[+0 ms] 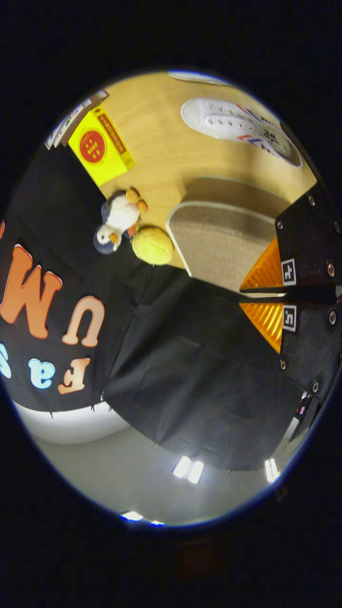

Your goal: Open the storage box then place both shoes into the box .Put the left shoe in first, then the right shoe, with the right side of both shoes facing outward in a uniform manner.

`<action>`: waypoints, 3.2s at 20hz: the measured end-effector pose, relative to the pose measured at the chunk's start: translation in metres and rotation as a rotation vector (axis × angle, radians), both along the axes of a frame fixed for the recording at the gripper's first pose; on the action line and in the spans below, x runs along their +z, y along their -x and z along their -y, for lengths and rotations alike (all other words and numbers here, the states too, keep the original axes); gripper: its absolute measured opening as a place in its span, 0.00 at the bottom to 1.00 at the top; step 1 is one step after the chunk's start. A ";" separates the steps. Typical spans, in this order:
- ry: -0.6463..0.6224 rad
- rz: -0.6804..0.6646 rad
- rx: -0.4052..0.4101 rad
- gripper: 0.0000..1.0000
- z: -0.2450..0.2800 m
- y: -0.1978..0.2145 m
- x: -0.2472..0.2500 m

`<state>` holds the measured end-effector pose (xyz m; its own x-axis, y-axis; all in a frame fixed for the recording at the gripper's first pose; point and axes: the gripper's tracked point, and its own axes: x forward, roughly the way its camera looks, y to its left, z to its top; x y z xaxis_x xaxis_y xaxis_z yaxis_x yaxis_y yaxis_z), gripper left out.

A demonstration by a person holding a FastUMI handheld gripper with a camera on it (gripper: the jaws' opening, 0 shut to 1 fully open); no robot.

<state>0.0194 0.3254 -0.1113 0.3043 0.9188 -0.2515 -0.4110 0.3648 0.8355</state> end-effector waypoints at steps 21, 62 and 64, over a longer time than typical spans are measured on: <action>-0.401 -0.366 0.021 0.54 -0.019 0.022 -0.067; 0.371 0.535 -0.002 0.98 -0.191 0.064 0.083; 0.395 0.526 -0.070 0.98 -0.160 0.046 0.076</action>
<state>-0.0271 0.4853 -0.0349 0.5337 0.7619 -0.3669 -0.6922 0.6429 0.3281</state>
